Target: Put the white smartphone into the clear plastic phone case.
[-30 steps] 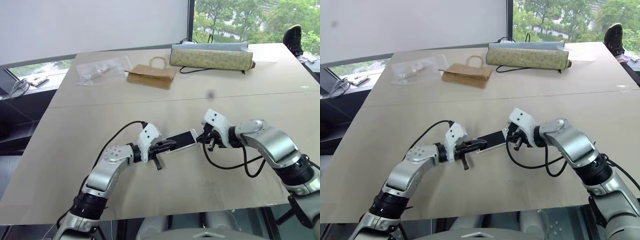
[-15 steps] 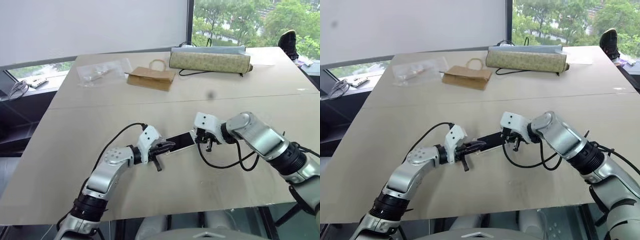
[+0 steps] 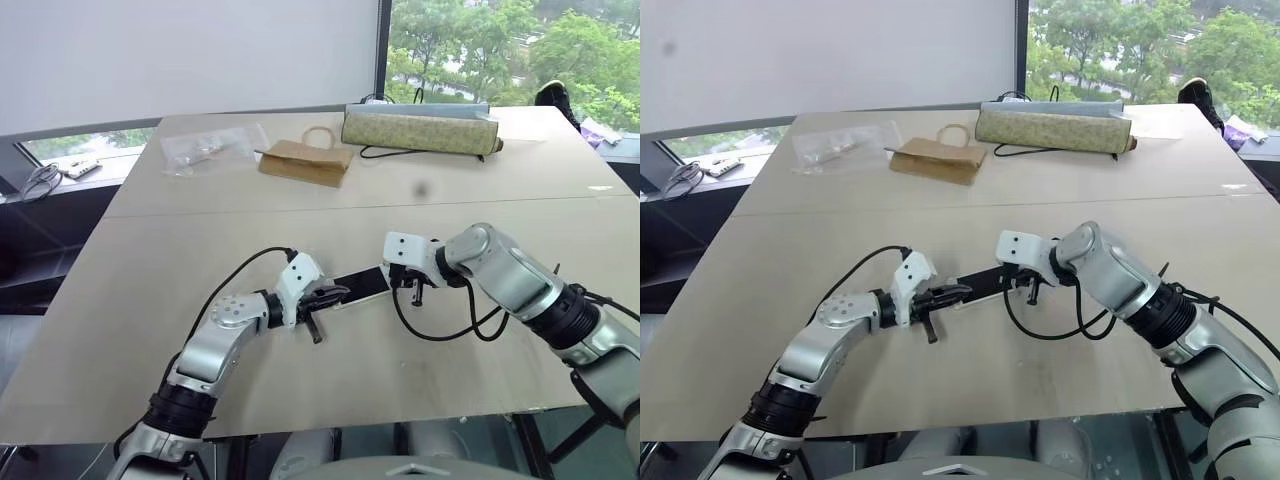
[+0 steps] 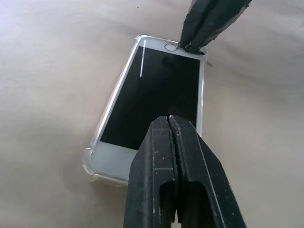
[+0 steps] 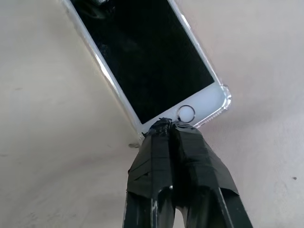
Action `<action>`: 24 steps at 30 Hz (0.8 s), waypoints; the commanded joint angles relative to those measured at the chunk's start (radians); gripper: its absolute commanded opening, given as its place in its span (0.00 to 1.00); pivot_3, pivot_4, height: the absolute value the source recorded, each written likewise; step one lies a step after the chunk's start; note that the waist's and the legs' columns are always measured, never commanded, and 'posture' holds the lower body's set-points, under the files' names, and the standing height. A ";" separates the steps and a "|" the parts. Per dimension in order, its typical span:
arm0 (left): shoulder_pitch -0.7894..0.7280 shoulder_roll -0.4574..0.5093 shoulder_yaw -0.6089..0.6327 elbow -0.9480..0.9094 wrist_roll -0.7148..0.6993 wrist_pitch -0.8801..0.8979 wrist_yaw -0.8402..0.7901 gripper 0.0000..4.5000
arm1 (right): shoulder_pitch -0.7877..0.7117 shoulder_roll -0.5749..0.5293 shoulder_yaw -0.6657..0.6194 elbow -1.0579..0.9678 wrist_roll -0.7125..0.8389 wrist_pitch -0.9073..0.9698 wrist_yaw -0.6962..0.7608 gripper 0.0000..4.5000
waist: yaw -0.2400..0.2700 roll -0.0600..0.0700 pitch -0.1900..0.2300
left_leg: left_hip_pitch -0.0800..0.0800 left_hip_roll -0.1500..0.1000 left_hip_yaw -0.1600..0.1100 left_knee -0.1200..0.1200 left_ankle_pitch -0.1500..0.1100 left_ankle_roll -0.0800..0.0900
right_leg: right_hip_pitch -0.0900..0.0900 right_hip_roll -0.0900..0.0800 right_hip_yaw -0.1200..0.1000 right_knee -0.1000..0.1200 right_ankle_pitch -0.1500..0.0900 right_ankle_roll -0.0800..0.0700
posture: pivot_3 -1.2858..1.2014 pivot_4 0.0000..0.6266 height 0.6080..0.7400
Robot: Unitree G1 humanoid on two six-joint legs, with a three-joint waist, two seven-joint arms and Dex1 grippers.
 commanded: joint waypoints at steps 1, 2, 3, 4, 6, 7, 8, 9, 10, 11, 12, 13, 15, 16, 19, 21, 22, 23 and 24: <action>-0.001 0.005 0.002 0.019 0.013 -0.013 -0.008 0.01 | 0.055 0.067 0.211 0.247 -0.084 -0.006 0.041 0.00 | -0.006 -0.002 -0.005 | 0.000 0.000 0.000 0.000 0.000 0.000 | 0.000 0.000 0.000 0.000 0.000 0.000 | 0.52 0.24 1.00; -0.003 0.003 -0.001 0.021 0.014 -0.014 -0.008 0.01 | 0.050 0.098 0.221 0.301 -0.101 -0.020 0.047 0.00 | -0.009 -0.004 -0.007 | 0.001 0.000 0.000 -0.001 0.000 0.000 | 0.000 0.000 0.001 0.000 0.000 -0.001 | 0.52 0.24 1.00; -0.006 0.001 -0.005 0.023 0.016 -0.016 -0.008 0.01 | 0.050 0.124 0.235 0.344 -0.116 -0.032 0.062 0.00 | -0.014 -0.005 -0.008 | 0.004 0.000 0.000 -0.002 0.000 0.000 | 0.001 0.000 0.002 0.000 0.000 0.000 | 0.52 0.24 1.00; -0.009 -0.003 -0.005 0.022 0.014 -0.014 -0.006 0.01 | 0.051 0.146 0.248 0.381 -0.134 -0.042 0.075 0.00 | -0.018 -0.005 -0.008 | 0.007 0.000 0.000 -0.004 0.000 0.000 | 0.003 0.000 0.002 -0.001 -0.001 0.002 | 0.52 0.24 1.00; -0.017 -0.008 -0.001 0.022 0.012 -0.011 -0.003 0.01 | 0.055 0.173 0.253 0.434 -0.168 -0.060 0.096 0.00 | -0.023 -0.004 -0.010 | 0.017 0.001 0.000 -0.008 0.000 0.000 | 0.012 0.000 0.002 -0.002 -0.003 0.003 | 0.52 0.24 1.00; -0.019 -0.010 -0.001 0.023 0.013 -0.010 -0.003 0.01 | 0.057 0.179 0.250 0.451 -0.185 -0.068 0.105 0.00 | -0.025 -0.003 -0.011 | 0.020 0.001 -0.001 -0.010 -0.001 0.000 | 0.017 0.000 0.002 -0.002 -0.004 0.004 | 0.52 0.24 1.00; -0.020 -0.011 -0.001 0.025 0.014 -0.011 -0.003 0.01 | 0.060 0.183 0.239 0.460 -0.198 -0.072 0.109 0.00 | -0.027 -0.002 -0.013 | 0.021 0.002 -0.001 -0.010 -0.001 -0.001 | 0.018 0.001 0.002 -0.002 -0.005 0.002 | 0.52 0.24 1.00; -0.018 -0.011 -0.001 0.025 0.016 -0.013 -0.003 0.01 | 0.063 0.186 0.229 0.465 -0.209 -0.076 0.113 0.00 | -0.028 -0.002 -0.013 | 0.027 0.002 -0.001 -0.010 -0.002 -0.002 | 0.020 0.000 0.002 -0.002 -0.005 0.001 | 0.52 0.24 1.00; -0.016 -0.013 0.000 0.024 0.017 -0.013 -0.003 0.01 | 0.068 0.185 0.208 0.455 -0.212 -0.079 0.114 0.00 | -0.028 -0.002 -0.013 | 0.032 0.002 -0.001 -0.012 -0.003 -0.004 | 0.026 0.000 0.002 -0.002 -0.006 0.002 | 0.52 0.24 1.00; -0.014 -0.015 0.001 0.021 0.017 -0.013 -0.002 0.01 | 0.073 0.186 0.183 0.442 -0.209 -0.071 0.111 0.00 | -0.027 -0.002 -0.013 | 0.033 0.002 -0.001 -0.012 -0.003 -0.005 | 0.027 0.000 0.003 -0.002 -0.007 0.003 | 0.52 0.24 1.00; -0.011 -0.016 0.002 0.017 0.016 -0.011 0.000 0.01 | 0.079 0.181 0.149 0.408 -0.198 -0.062 0.106 0.00 | -0.027 -0.001 -0.013 | 0.034 0.002 -0.003 -0.012 -0.003 -0.005 | 0.031 0.000 0.003 -0.002 -0.008 0.002 | 0.52 0.24 1.00; -0.007 -0.016 0.003 0.012 0.016 -0.010 0.002 0.01 | 0.087 0.181 0.107 0.371 -0.183 -0.054 0.093 0.00 | -0.027 -0.001 -0.013 | 0.034 0.002 -0.003 -0.012 -0.004 -0.005 | 0.031 -0.001 0.004 -0.002 -0.009 0.003 | 0.52 0.24 1.00; 0.000 -0.018 0.007 0.004 0.013 -0.008 0.008 0.01 | 0.102 0.205 -0.010 0.284 -0.130 0.004 0.057 0.00 | -0.025 -0.002 -0.012 | 0.034 0.002 -0.005 -0.012 -0.004 -0.006 | 0.031 -0.001 0.003 -0.002 -0.009 0.003 | 0.52 0.24 1.00; 0.002 -0.020 0.011 0.003 0.010 -0.009 0.010 0.01 | 0.111 0.211 -0.063 0.234 -0.111 0.011 0.040 0.00 | -0.025 -0.001 -0.010 | 0.034 0.002 -0.007 -0.012 -0.004 -0.006 | 0.029 0.000 0.002 -0.002 -0.009 0.003 | 0.52 0.24 1.00; 0.007 -0.029 0.030 0.003 -0.005 -0.014 0.013 0.01 | 0.163 0.226 -0.276 -0.012 -0.009 0.036 0.002 0.00 | -0.023 0.002 -0.006 | 0.022 0.001 -0.008 -0.011 -0.001 -0.004 | 0.015 0.000 0.000 -0.002 -0.007 0.006 | 0.52 0.24 1.00; 0.008 -0.028 0.037 0.010 -0.007 -0.021 0.010 0.01 | 0.189 0.220 -0.355 -0.130 0.040 0.130 -0.017 0.00 | -0.022 0.010 0.001 | 0.001 0.001 -0.008 -0.009 0.003 -0.010 | -0.003 -0.001 0.001 -0.001 -0.002 0.000 | 0.52 0.24 1.00; 0.010 -0.027 0.038 0.015 -0.006 -0.027 0.009 0.01 | 0.201 0.207 -0.370 -0.167 0.049 0.145 -0.030 0.00 | -0.023 0.011 0.001 | -0.013 0.000 -0.008 -0.007 0.005 -0.013 | -0.020 -0.002 0.002 0.004 0.001 -0.004 | 0.52 0.24 1.00; 0.011 -0.027 0.042 0.020 -0.007 -0.035 0.007 0.01 | 0.216 0.187 -0.383 -0.201 0.053 0.160 -0.046 0.00 | -0.023 0.010 0.002 | -0.021 -0.001 -0.009 -0.005 0.005 -0.013 | -0.029 -0.001 0.003 0.007 0.001 -0.004 | 0.52 0.24 1.00; 0.011 -0.027 0.046 0.025 -0.007 -0.041 0.006 0.01 | 0.237 0.155 -0.384 -0.232 0.050 0.158 -0.055 0.00 | -0.023 0.011 0.002 | -0.026 -0.001 -0.010 -0.005 0.006 -0.013 | -0.036 -0.001 0.003 0.009 0.001 -0.004 | 0.52 0.24 1.00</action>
